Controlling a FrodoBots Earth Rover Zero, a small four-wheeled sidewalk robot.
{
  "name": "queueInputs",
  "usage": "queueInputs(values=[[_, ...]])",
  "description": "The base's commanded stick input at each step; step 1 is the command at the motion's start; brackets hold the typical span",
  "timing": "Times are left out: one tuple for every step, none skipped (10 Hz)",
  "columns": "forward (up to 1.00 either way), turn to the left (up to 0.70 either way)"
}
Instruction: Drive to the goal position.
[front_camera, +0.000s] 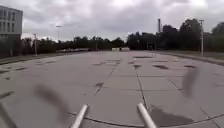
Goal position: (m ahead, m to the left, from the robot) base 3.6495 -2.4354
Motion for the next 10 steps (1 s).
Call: queueInputs(values=[[1.00,-0.27],[1.00,-0.27],[1.00,-0.27],[1.00,-0.27],[1.00,-0.27],[1.00,-0.27],[1.00,-0.27],[1.00,-0.27],[1.00,-0.27],[1.00,-0.27]])
